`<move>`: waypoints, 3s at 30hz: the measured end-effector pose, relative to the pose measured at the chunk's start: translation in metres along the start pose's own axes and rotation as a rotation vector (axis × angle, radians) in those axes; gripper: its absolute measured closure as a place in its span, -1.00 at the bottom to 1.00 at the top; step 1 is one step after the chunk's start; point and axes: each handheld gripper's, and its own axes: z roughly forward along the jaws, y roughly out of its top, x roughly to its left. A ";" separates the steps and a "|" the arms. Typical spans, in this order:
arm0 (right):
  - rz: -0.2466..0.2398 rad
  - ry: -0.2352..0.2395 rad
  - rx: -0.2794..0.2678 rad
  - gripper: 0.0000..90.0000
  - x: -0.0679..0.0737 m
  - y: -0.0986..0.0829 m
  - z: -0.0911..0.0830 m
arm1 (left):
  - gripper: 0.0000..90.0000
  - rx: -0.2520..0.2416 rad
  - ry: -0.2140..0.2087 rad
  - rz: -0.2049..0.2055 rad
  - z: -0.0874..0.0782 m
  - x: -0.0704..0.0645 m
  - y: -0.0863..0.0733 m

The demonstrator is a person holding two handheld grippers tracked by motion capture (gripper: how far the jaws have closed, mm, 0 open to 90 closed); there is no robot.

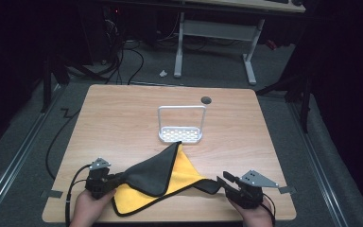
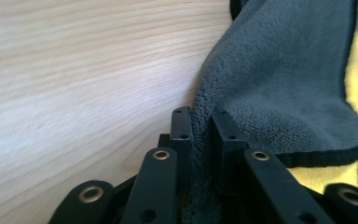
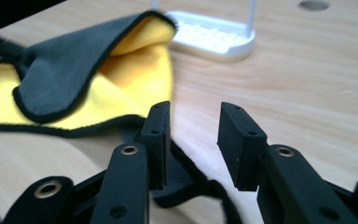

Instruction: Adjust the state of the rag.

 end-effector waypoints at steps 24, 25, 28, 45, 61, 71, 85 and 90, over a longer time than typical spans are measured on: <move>-0.100 0.033 0.193 0.43 0.049 -0.021 0.056 | 0.36 -0.024 0.065 0.165 0.031 -0.037 0.017; -0.087 0.022 0.174 0.41 0.048 -0.018 0.056 | 0.31 -0.041 0.073 0.154 0.027 -0.036 0.017; -0.071 0.000 0.156 0.36 0.045 -0.011 0.061 | 0.21 -0.088 0.080 0.132 0.010 -0.030 0.016; -0.065 -0.030 0.222 0.79 0.050 0.006 0.117 | 0.18 -0.033 0.107 0.158 0.009 -0.035 -0.006; -0.037 -0.191 -0.030 0.69 0.017 0.035 0.040 | 0.20 -0.015 0.152 0.239 0.020 -0.040 -0.003; -0.005 -0.236 0.046 0.60 -0.009 0.018 0.047 | 0.20 -0.053 0.165 0.179 0.007 -0.026 0.000; 0.093 -0.178 0.203 0.87 -0.019 -0.004 0.079 | 0.17 -0.019 0.127 0.252 0.020 -0.048 -0.005; 0.052 -0.238 0.097 0.90 -0.018 0.014 0.056 | 0.24 -0.020 0.132 0.266 0.021 -0.049 -0.005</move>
